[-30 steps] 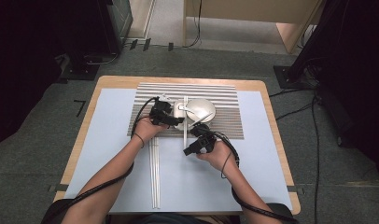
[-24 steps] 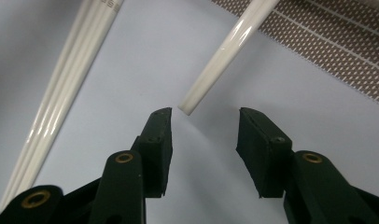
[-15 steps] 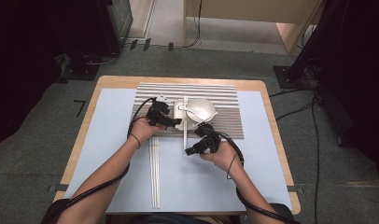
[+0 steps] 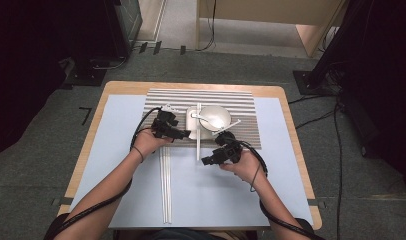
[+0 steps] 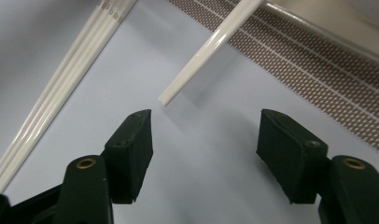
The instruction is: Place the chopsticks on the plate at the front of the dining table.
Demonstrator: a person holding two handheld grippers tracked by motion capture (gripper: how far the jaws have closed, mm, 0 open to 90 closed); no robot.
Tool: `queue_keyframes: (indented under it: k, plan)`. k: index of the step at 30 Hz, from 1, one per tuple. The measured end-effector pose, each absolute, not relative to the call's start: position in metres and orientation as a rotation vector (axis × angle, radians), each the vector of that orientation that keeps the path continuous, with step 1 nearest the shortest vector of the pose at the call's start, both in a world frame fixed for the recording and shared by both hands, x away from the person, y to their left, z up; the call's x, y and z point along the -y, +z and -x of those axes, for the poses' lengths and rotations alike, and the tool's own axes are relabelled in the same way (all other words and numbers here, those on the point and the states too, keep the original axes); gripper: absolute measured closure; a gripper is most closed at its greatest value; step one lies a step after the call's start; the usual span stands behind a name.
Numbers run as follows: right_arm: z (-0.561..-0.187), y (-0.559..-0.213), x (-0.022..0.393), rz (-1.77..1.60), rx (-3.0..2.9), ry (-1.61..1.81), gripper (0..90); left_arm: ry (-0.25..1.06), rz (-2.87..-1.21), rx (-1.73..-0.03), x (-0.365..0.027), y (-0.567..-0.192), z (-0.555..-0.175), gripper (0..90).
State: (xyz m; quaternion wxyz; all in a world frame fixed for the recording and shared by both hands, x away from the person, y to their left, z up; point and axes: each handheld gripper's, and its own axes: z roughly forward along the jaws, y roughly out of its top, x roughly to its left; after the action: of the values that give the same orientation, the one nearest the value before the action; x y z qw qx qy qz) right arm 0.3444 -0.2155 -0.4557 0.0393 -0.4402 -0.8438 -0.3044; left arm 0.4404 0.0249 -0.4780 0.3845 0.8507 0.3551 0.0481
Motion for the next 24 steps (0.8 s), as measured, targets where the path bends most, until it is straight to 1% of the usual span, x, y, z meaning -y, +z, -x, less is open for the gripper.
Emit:
queue_keyframes:
  k: [13, 21, 24]
  plan:
    - [-0.341, -0.460, 0.236, 1.345, 2.635, -1.024, 29.0, 0.141, -2.217, -0.842, -0.033, -0.472, -0.418, 22.3]
    - [-0.338, -0.465, 0.249, 1.338, 2.698, -1.048, 26.2, 0.137, -2.241, -0.842, -0.043, -0.467, -0.406, 22.4]
    - [-0.334, -0.466, 0.254, 1.279, 2.780, -1.103, 24.3, 0.148, -2.244, -0.830, -0.050, -0.465, -0.401, 22.3]
